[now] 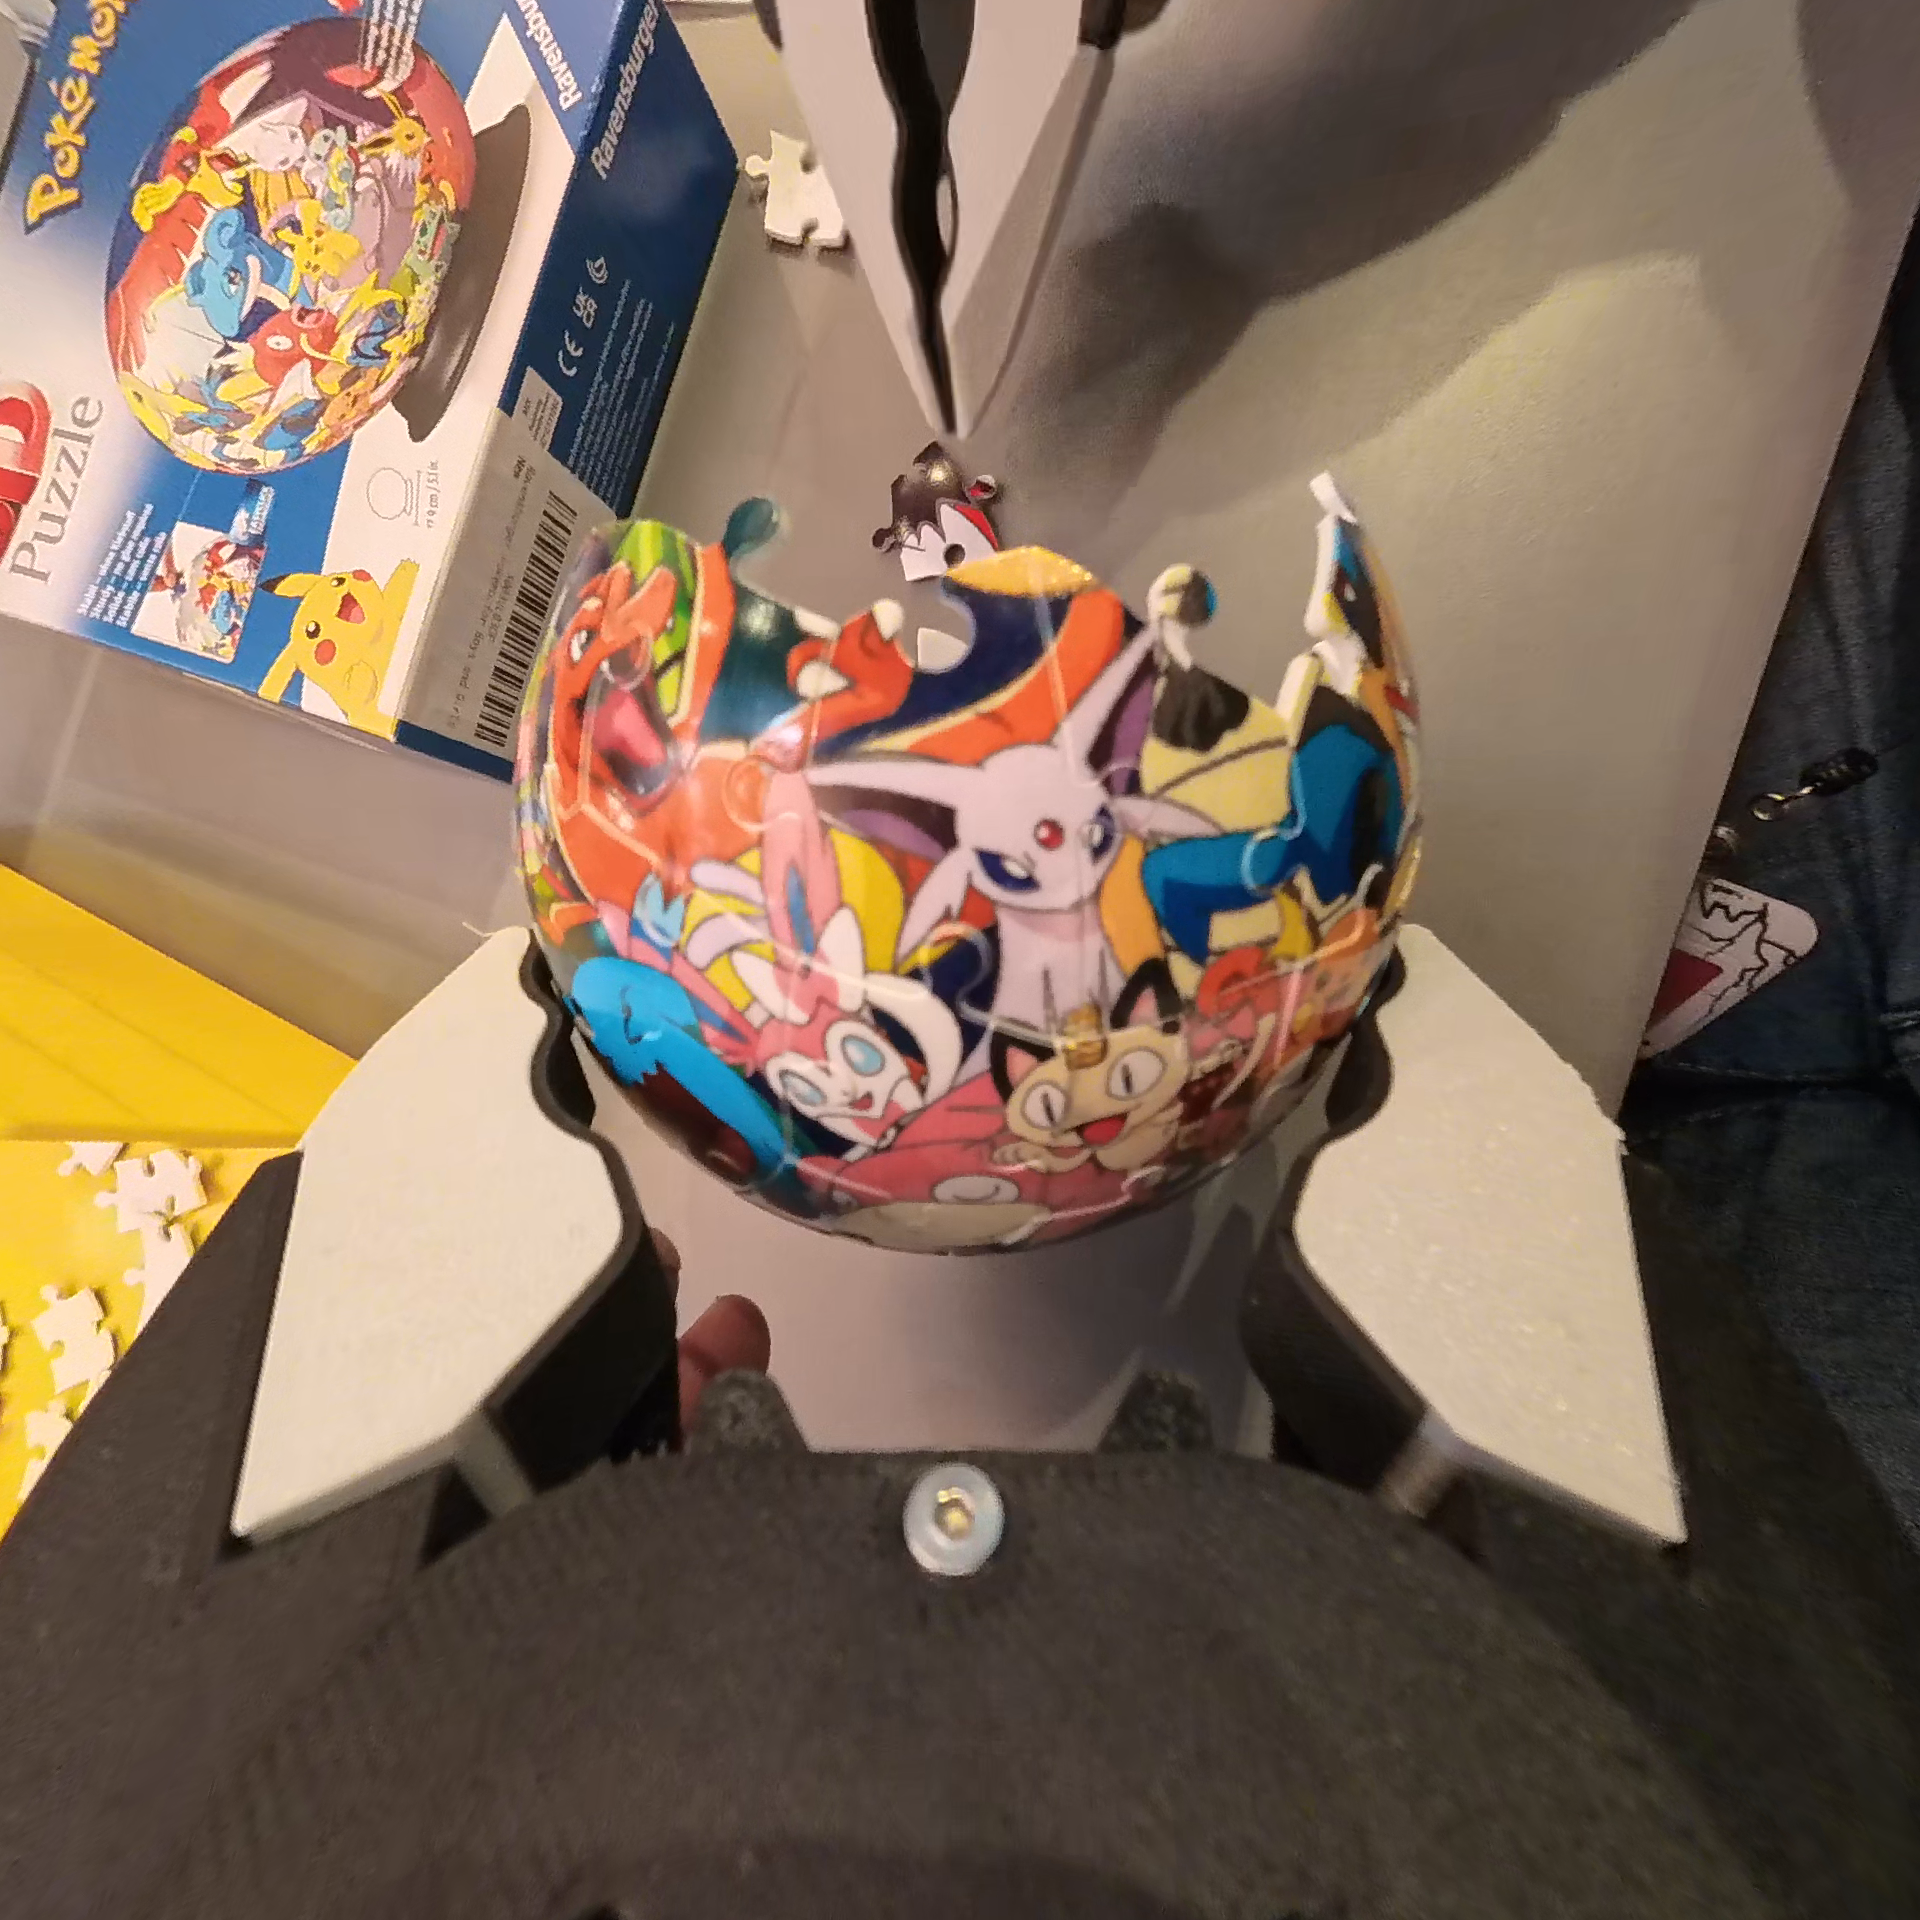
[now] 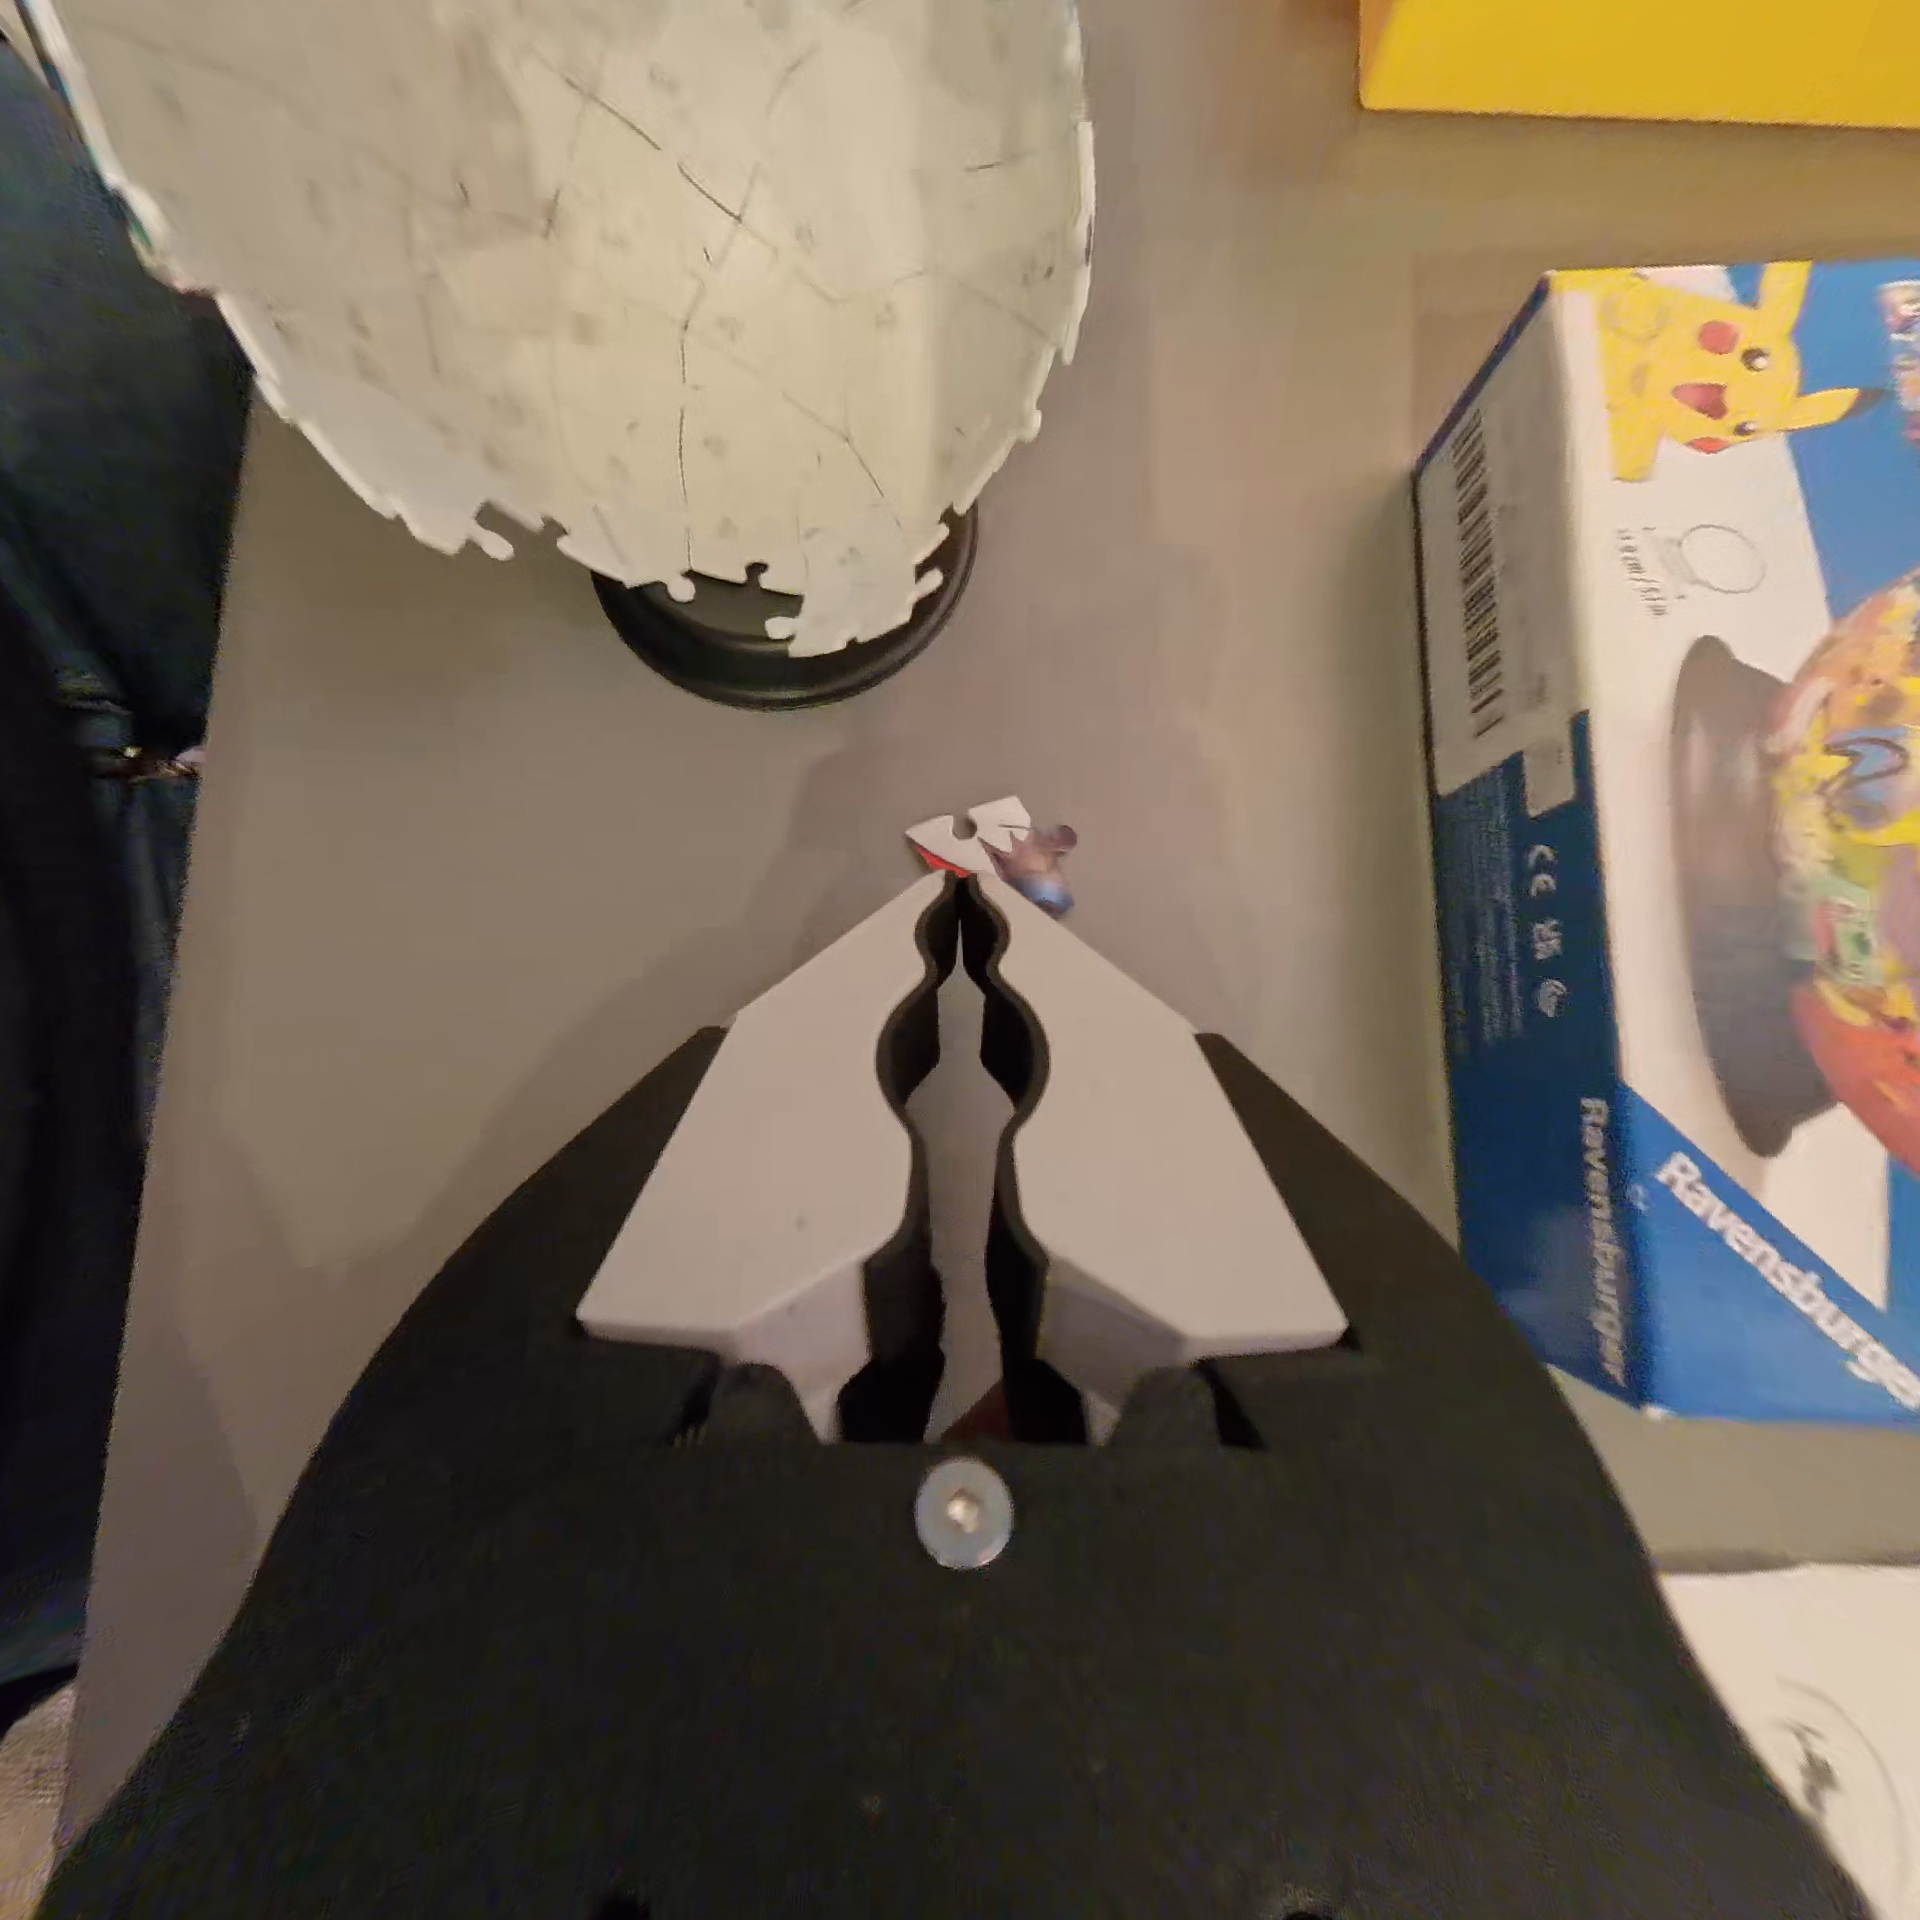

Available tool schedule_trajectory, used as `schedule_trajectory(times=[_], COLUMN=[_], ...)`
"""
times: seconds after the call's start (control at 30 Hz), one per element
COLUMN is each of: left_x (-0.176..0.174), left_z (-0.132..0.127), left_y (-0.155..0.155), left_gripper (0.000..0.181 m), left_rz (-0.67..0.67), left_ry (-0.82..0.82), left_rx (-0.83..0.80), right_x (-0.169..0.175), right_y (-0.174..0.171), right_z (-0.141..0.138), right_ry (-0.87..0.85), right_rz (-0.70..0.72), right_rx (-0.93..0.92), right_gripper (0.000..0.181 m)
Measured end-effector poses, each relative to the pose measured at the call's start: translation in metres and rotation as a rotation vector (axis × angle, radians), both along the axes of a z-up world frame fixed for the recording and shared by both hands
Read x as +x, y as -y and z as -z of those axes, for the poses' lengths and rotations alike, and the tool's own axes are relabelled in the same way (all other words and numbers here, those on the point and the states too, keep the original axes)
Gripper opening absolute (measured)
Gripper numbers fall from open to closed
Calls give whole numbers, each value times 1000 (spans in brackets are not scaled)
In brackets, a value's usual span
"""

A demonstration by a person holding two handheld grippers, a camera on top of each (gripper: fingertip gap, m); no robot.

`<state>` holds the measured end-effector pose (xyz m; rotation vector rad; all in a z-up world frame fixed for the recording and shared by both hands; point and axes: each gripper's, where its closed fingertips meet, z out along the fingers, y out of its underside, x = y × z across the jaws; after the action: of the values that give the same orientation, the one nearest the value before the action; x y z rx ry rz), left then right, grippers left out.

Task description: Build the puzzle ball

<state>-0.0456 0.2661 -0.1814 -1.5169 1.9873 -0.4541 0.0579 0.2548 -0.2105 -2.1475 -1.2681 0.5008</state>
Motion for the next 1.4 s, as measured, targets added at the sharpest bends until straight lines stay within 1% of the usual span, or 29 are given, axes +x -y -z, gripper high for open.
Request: schedule_trajectory(times=[0.03,0.07,0.1,0.2,0.23,0.33,0.43,0.5,0.57,0.6,0.63,0.7,0.77,0.83,0.9,0.97,1.0,1.03,1.2,1.27,1.33,1.4], left_x=[0,0,0,0,0,0,0,0,-1,-1,0,-1,-1,-1,-2,-2,-2,-2,-3,-4,-4,-4], left_z=[0,0,0,0,0,0,0,0,0,0,0,0,0,0,0,0,0,0,0,0,0,0], left_y=[0,0,0,0,0,1,1,1,1,1,1,0,0,0,0,0,0,0,-1,-1,-2,-2], left_gripper=[138,138,138,138,138,138,138,138,138,138,138,138,138,138,138,138,138,138,138,138,138,138], left_rz=[-1,0,0,-1,-1,0,1,1,2,1,1,0,-1,-1,-1,-1,-1,-1,-2,-3,-6,-6], left_ry=[0,-1,-2,-3,-5,-7,-5,-3,-3,-1,-1,-6,-5,-8,-9,-9,-9,-8,-4,-4,-6,-7], left_rx=[0,1,2,3,6,8,5,2,3,2,1,3,4,7,8,8,8,7,6,6,8,9], right_x=[2,4,3,0,0,0,-2,-2,-5,-7,-9,-14,-18,-24,-33,-35,-35,-34,-30,-27,-25,-25], right_y=[-1,-1,-1,-1,-3,-15,-16,-15,-17,-20,-23,-27,-33,-37,-41,-46,-48,-48,-47,-46,-43,-36], right_z=[1,4,7,22,24,23,23,22,15,11,7,6,13,21,22,23,23,23,22,17,9,-5], right_ry=[24,52,63,94,90,71,55,36,-13,-25,-29,-17,32,56,21,10,4,8,10,-11,-52,-147], right_rz=[7,20,22,6,12,46,49,64,87,99,102,86,64,49,51,73,88,89,97,96,101,108], right_rx=[10,10,7,-22,-28,-4,11,-15,-25,-12,2,36,66,62,39,32,24,29,37,38,21,-38], right_gripper=[0,5,29,50,51,0,0,0,0,15,26,30,41,44,44,33,31,24,23,23,23,23])
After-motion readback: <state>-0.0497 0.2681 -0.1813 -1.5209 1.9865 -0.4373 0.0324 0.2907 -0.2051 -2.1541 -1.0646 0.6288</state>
